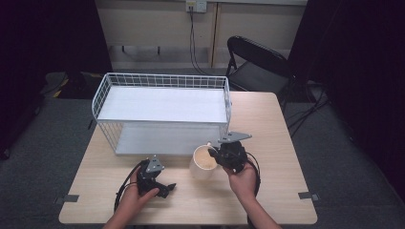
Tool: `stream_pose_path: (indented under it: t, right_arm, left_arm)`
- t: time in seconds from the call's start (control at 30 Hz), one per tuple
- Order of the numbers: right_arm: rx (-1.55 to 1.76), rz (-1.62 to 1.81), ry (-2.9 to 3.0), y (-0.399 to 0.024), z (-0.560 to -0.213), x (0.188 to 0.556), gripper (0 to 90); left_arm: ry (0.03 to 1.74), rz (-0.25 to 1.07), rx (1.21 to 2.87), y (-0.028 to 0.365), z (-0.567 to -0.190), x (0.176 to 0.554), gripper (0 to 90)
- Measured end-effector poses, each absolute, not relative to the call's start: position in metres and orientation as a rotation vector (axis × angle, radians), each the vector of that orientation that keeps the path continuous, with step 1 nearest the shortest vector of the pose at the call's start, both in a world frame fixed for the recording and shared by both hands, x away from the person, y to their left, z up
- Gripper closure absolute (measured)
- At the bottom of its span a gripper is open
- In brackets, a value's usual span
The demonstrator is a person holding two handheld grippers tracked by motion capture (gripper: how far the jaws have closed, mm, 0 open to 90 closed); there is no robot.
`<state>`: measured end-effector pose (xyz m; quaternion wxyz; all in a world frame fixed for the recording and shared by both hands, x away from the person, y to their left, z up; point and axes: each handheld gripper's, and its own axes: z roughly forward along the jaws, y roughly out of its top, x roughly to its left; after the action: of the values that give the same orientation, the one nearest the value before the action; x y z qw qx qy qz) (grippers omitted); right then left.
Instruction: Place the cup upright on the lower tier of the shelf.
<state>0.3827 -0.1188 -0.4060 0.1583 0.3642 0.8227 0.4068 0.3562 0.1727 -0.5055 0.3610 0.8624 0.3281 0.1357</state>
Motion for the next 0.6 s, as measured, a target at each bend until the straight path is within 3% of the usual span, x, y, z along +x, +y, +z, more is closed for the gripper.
stream_pose_path:
  t: [0.6]
  right_arm:
    - [1.018,1.186,2.300,-0.096,-0.405,0.384,82.5]
  left_arm:
    - [0.846,0.349,2.222,0.173,-0.505,0.356,0.0]
